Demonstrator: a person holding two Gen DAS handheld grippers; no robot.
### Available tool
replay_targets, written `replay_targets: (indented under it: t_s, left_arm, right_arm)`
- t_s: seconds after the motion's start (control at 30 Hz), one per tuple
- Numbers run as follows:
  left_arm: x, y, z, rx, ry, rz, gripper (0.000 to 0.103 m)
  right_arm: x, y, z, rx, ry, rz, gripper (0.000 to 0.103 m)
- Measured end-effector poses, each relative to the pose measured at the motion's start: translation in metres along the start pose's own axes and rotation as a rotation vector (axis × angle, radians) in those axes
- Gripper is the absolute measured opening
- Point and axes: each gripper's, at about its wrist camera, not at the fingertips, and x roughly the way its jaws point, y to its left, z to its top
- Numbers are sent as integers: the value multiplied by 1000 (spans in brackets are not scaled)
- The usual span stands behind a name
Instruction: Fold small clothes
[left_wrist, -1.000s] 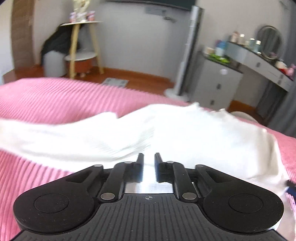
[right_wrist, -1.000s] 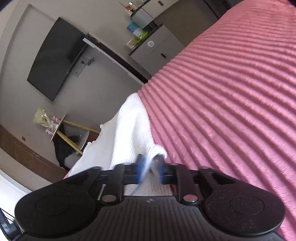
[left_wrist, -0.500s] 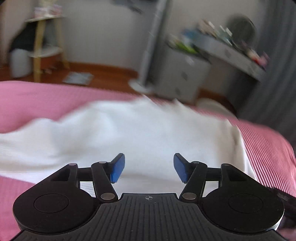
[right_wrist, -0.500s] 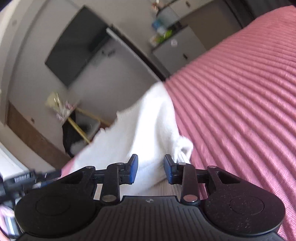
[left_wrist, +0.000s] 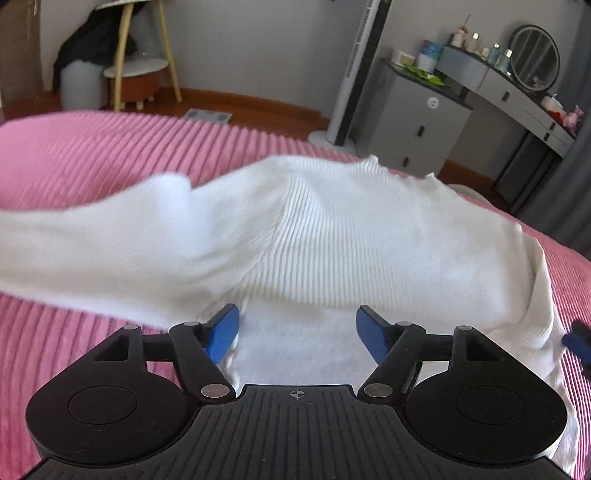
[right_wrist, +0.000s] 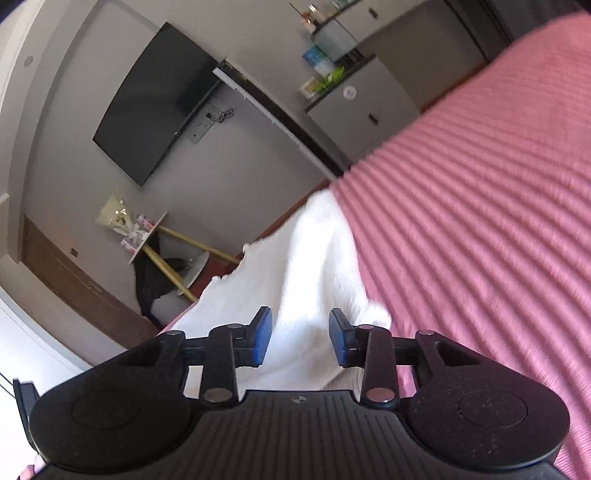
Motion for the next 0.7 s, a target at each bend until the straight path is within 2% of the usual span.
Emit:
replay_targets:
  t_s: [0.07,0.13,0.23,0.33,0.4,0.43,0.47,0.5,0.6,0.7]
  left_arm:
    - [3,5,-7,3,-4,-13,79]
    - [7,10,-13,9,-4,-42,80]
    - [6,11,-20,35,-28,-60,79]
    - [2,11,-27,62,-59,-45,67]
    - [0,11,-30,78,-76,-26,50]
    - [-1,13,-30,69,-83,-32,46]
    - [-2,17,-30,55,-89,-44,36]
    - [-2,20,-28,41,-93,-53,24]
    - [-3,24,-25,34,-104,-93,15]
    - [-11,20,-24,74,-162,-91,14]
  right_arm:
    - [0,10,11,-8,21,-32,41]
    - [12,21,23,-25,95,-51,50]
    - [39,41,42,-78,136,-108,50]
    - [70,53,51,-100,218,-174,50]
    - [88,58,48,-134,279,-244,41]
    - [93,60,46,-169,293,-282,27]
    - [96,62,45,-202,291,-308,16]
    - [96,63,44,-224,288,-322,11]
    - [88,61,44,-221,267,-296,9]
    - [74,62,48,-234,200,-271,8]
